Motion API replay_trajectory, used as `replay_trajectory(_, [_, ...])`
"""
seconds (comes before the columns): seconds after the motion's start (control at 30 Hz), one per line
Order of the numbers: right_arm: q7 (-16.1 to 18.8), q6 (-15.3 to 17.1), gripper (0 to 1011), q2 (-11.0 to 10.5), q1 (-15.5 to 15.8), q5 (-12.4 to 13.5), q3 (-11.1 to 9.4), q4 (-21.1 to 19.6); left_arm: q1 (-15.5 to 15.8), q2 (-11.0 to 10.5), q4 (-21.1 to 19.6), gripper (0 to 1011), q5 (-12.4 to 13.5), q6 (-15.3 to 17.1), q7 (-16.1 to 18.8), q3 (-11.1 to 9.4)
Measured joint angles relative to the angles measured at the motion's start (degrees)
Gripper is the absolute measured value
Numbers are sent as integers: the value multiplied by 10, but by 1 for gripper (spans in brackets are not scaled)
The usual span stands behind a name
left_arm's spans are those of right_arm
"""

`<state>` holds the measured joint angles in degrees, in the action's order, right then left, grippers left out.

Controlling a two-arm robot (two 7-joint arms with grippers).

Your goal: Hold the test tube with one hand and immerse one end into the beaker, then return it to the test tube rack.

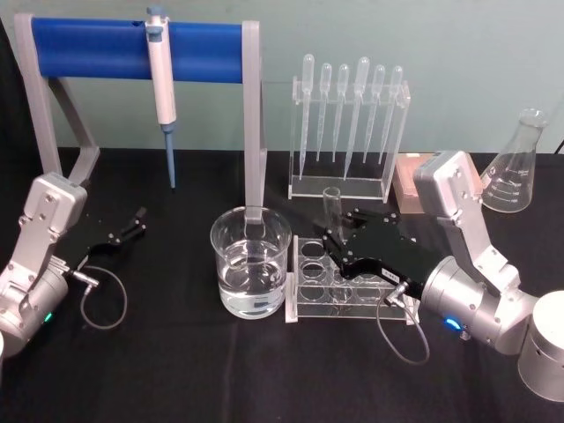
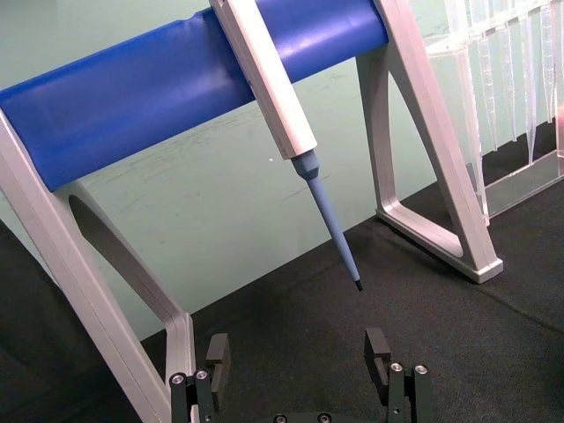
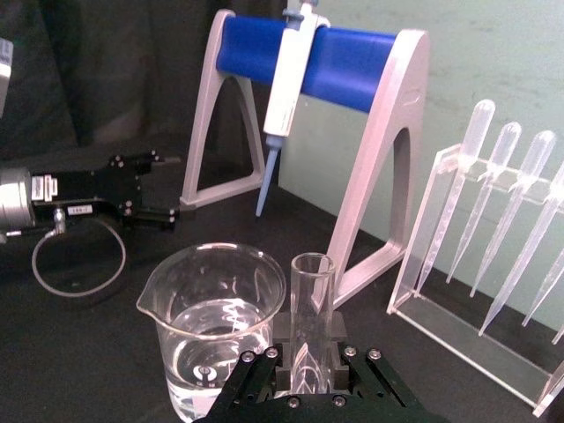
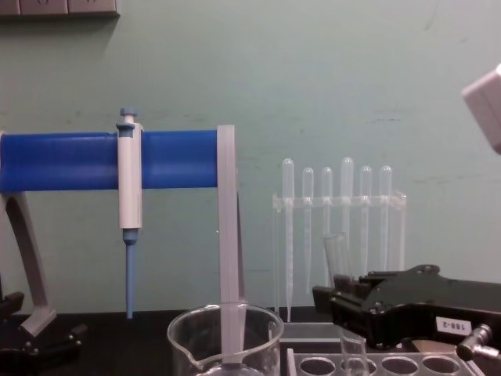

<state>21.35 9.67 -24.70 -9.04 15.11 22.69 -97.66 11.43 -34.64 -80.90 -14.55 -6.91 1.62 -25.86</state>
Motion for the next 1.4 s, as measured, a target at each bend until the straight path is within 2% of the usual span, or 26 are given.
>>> replay_trajectory(0.1, [2, 10, 282, 0, -4, -2, 2, 1, 0, 0, 0, 1000, 0, 0, 0, 0])
replay_trajectory(0.17, [2, 17, 386, 0, -5, -3, 3, 1, 0, 0, 0, 1000, 0, 0, 0, 0])
replay_trajectory(0.23, [1, 20, 426, 0, -1, -3, 1, -1, 0, 0, 0, 1000, 0, 0, 0, 0])
replay_trajectory(0.3, [-2, 22, 509, -2, 5, -3, -2, -7, 0, 0, 0, 1000, 0, 0, 0, 0])
replay_trajectory(0.37, [-9, 25, 544, -7, 21, -3, -7, -21, 0, 0, 0, 1000, 0, 0, 0, 0])
replay_trajectory(0.43, [-16, 27, 630, -13, 39, -5, -13, -36, 0, 0, 0, 1000, 0, 0, 0, 0])
replay_trajectory(0.5, [-27, 29, 671, -22, 73, -6, -24, -64, 0, 0, 0, 1000, 0, 0, 0, 0])
replay_trajectory(0.53, [-29, 28, 731, -24, 82, -6, -27, -71, 0, 0, 0, 1000, 0, 0, 0, 0])
replay_trajectory(0.63, [-40, 24, 787, -29, 110, -10, -38, -91, 0, 0, 0, 1000, 0, 0, 0, 0])
replay_trajectory(0.67, [-49, 20, 842, -31, 126, -15, -45, -102, 0, 0, 0, 1000, 0, 0, 0, 0])
replay_trajectory(0.73, [-59, 10, 875, -31, 140, -20, -55, -110, 0, 0, 0, 1000, 0, 0, 0, 0])
replay_trajectory(0.77, [-70, -2, 924, -29, 151, -24, -67, -113, 0, 0, 0, 1000, 0, 0, 0, 0])
replay_trajectory(0.83, [-82, -14, 959, -26, 158, -30, -77, -114, 0, 0, 0, 1000, 0, 0, 0, 0])
replay_trajectory(0.87, [-92, -24, 1000, -21, 160, -37, -86, -111, 0, 0, 0, 1000, 0, 0, 0, 0])
replay_trajectory(0.93, [-112, -37, 1002, -11, 158, -49, -97, -98, 0, 0, 0, 1000, 0, 0, 0, 0])
replay_trajectory(1.03, [-141, -43, 1002, 2, 152, -69, -108, -80, 0, 0, 0, 1000, 0, 0, 0, 0])
replay_trajectory(1.17, [-205, -45, 1002, 30, 137, -114, -123, -37, 0, 0, 0, 1000, 0, 0, 0, 0])
replay_trajectory(1.2, [-205, -45, 1002, 30, 137, -114, -123, -37, 0, 0, 0, 1000, 0, 0, 0, 0])
replay_trajectory(1.27, [-244, -51, 1002, 49, 128, -138, -132, -3, 0, 0, 0, 1000, 0, 0, 0, 0])
replay_trajectory(1.4, [-260, -58, 1002, 64, 120, -150, -137, 35, 0, 0, 0, 1000, 0, 0, 0, 0])
